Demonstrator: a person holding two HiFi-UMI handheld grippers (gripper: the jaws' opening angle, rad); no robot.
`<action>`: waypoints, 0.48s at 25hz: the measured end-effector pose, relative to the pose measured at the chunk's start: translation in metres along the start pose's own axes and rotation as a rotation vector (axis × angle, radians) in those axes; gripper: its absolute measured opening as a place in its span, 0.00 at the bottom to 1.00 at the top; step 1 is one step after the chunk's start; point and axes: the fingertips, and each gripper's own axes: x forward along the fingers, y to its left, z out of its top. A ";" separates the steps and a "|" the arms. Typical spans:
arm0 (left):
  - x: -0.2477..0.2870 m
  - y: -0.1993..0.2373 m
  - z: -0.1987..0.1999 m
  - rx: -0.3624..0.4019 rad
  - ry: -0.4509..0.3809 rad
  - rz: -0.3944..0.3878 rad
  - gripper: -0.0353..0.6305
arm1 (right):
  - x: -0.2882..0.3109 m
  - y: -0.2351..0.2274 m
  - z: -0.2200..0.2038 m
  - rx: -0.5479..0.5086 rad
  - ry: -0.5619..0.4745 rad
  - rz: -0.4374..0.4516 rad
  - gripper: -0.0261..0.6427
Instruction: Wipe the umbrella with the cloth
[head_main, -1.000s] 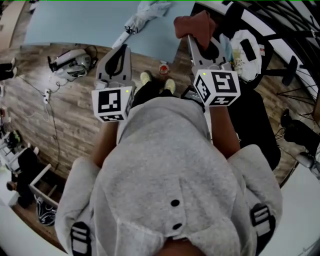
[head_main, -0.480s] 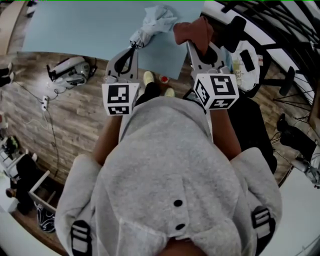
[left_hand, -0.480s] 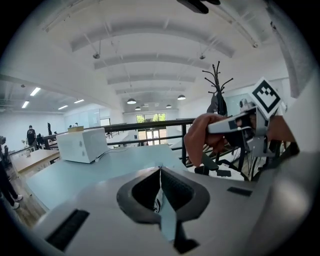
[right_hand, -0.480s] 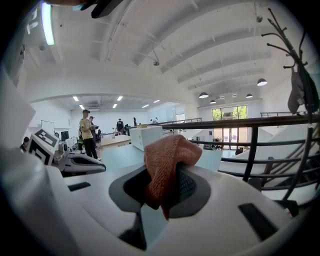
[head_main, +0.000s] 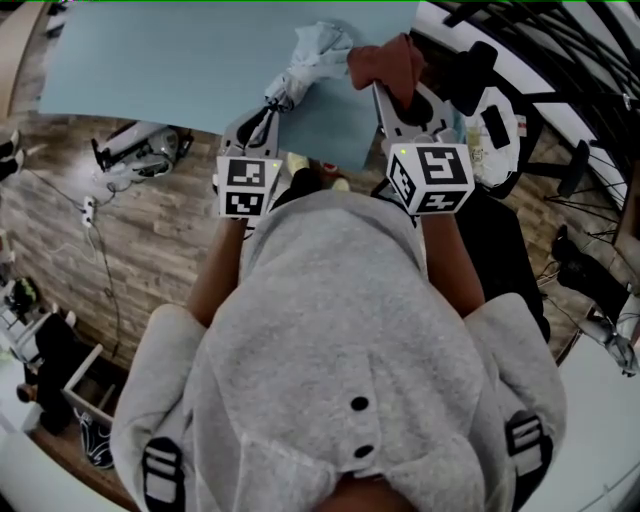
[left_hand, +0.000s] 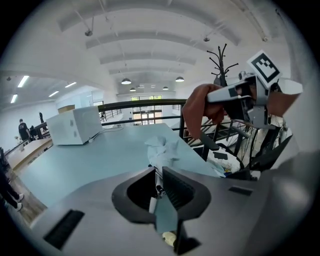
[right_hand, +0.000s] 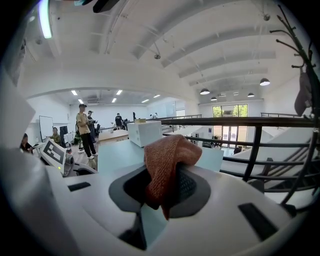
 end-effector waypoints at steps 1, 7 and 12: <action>0.005 0.000 -0.005 -0.002 0.015 -0.006 0.11 | 0.001 -0.002 -0.001 0.000 0.003 -0.003 0.16; 0.029 0.006 -0.033 0.011 0.120 -0.044 0.29 | 0.012 -0.009 -0.001 -0.003 0.023 -0.025 0.16; 0.043 0.007 -0.064 0.031 0.240 -0.077 0.38 | 0.018 -0.010 -0.007 -0.007 0.042 -0.029 0.16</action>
